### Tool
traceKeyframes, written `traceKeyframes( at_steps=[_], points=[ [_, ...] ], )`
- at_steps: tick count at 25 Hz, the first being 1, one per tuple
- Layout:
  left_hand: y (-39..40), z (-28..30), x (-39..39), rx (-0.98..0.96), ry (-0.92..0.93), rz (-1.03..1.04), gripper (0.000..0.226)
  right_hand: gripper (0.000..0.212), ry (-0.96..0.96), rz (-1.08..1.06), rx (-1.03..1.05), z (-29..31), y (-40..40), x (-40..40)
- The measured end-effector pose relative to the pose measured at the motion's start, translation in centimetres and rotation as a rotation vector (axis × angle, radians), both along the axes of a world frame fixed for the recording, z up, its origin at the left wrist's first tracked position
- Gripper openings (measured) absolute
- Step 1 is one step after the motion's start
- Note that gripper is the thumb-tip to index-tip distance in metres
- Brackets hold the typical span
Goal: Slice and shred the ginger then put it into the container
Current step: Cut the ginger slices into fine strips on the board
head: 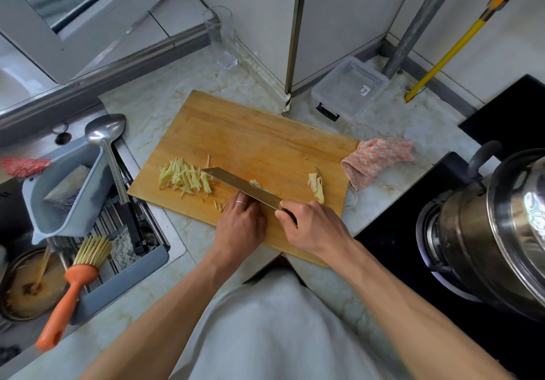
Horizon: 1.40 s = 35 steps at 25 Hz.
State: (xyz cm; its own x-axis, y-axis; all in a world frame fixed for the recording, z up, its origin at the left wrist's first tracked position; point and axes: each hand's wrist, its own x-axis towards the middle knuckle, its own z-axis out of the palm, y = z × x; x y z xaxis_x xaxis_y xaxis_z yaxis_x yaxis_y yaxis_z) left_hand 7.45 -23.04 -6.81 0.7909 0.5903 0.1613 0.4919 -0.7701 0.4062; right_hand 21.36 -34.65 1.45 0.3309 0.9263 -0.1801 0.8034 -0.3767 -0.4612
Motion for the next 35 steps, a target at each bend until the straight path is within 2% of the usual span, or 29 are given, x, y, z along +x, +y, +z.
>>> traceKeyframes(
  at_steps=[16, 35],
  points=[
    [-0.1, -0.3, 0.1, 0.021, -0.047, 0.024, 0.031, 0.031, -0.048, 0.058, -0.006, -0.2, 0.6, -0.3],
    [-0.5, -0.1, 0.0, -0.002, -0.036, 0.056, 0.037, 0.034, -0.084, 0.092, 0.035, -0.6, 0.4, -0.3]
  ],
)
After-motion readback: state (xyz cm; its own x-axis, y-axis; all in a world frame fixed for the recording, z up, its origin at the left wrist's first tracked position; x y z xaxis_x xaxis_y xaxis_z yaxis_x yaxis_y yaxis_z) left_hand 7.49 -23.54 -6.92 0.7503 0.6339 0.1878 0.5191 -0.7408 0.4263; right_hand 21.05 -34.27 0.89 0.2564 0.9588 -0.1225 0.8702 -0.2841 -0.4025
